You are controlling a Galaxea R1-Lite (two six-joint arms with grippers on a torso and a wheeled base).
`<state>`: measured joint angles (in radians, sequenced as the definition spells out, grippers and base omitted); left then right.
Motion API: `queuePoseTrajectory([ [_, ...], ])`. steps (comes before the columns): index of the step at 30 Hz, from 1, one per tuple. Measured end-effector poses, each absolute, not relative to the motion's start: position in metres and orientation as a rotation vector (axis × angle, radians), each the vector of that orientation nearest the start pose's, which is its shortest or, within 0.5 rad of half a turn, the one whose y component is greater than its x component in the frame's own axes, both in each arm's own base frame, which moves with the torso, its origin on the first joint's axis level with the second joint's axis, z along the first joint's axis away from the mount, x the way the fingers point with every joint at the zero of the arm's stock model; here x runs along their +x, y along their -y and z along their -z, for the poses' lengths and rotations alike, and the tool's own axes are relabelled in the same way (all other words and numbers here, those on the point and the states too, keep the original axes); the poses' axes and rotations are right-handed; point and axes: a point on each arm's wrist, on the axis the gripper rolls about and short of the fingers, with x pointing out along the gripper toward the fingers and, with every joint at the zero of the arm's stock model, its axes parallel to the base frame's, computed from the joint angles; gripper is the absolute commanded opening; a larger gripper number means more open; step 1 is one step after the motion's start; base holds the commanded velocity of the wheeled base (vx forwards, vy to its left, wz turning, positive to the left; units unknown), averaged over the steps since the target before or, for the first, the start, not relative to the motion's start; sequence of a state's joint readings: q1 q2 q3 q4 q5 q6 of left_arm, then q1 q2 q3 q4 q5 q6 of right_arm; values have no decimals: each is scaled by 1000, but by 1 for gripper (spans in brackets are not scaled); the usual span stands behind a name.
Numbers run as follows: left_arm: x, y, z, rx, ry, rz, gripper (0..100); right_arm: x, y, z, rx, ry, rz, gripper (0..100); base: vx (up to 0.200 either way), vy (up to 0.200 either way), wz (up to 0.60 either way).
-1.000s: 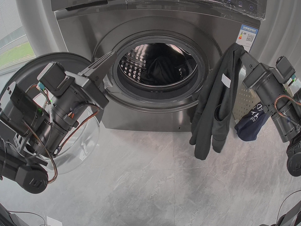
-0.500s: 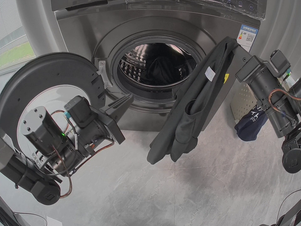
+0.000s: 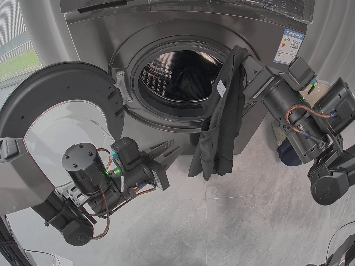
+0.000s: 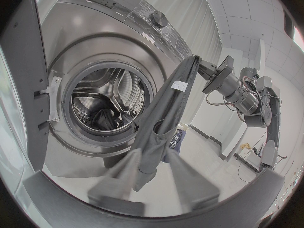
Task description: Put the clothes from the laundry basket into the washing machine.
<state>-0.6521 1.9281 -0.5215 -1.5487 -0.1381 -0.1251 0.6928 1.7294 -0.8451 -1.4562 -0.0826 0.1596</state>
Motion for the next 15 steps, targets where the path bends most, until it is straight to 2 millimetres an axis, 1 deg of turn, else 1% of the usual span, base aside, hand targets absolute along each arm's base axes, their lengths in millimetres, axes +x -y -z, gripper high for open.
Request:
queuePoseTrajectory([
  [7, 245, 197, -126, -150, 61, 837, 100, 236, -199, -258, 365, 469, -649, 0, 0, 0, 0],
  [11, 247, 204, -117, -142, 33, 860, 100, 236, -201, -257, 361, 461, -653, 0, 0, 0, 0],
  [15, 253, 212, -105, -133, 8, 880, 100, 235, -204, -256, 361, 459, -660, 0, 0, 0, 0],
])
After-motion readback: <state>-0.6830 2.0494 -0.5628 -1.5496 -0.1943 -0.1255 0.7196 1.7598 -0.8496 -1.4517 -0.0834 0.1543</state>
